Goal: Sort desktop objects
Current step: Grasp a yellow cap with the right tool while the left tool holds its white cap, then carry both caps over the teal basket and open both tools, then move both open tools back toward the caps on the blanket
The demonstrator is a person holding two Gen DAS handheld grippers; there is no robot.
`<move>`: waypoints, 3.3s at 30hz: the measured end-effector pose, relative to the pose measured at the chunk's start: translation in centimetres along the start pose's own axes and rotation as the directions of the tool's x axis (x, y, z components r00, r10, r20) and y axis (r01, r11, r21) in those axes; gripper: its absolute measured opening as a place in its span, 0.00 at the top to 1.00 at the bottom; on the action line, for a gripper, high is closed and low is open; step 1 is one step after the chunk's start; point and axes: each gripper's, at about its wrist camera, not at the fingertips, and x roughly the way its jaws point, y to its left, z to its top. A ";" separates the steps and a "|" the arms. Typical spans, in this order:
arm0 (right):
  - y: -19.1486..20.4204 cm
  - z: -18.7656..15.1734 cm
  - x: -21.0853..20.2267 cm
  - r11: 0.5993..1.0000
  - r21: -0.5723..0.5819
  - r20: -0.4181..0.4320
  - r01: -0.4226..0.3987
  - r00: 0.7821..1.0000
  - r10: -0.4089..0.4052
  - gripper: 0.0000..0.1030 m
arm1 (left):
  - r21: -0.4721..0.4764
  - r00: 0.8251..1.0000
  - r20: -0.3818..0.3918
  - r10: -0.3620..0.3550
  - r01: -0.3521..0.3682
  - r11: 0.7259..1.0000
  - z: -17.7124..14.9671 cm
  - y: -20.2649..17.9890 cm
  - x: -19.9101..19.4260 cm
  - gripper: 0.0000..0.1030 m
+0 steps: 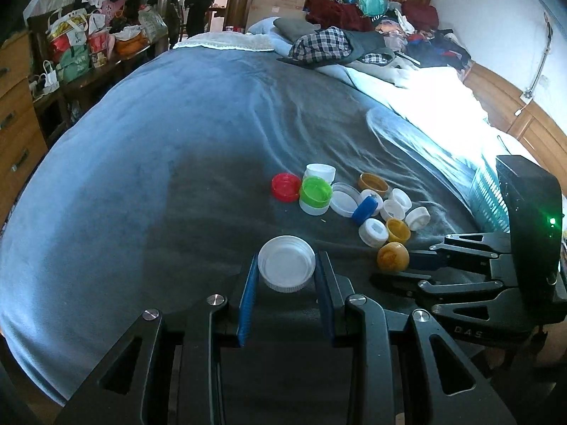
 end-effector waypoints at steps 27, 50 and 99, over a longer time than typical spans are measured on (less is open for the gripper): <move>-3.6 -0.6 -20.3 0.985 0.102 0.299 0.142 0.940 -0.167 0.88 | 0.158 0.987 0.148 -0.057 0.033 0.987 5.2 -9.7 -6.7 0.74; -16.6 -7.8 -32.8 0.887 0.341 0.297 0.311 0.860 -0.416 0.88 | 0.485 0.955 0.056 -0.291 0.229 0.844 9.7 -32.7 -4.6 0.74; -16.6 -11.0 -28.3 0.913 0.374 0.252 0.164 0.929 -0.270 0.54 | 0.157 0.998 -0.034 0.045 -0.039 0.987 6.4 -10.2 0.4 0.52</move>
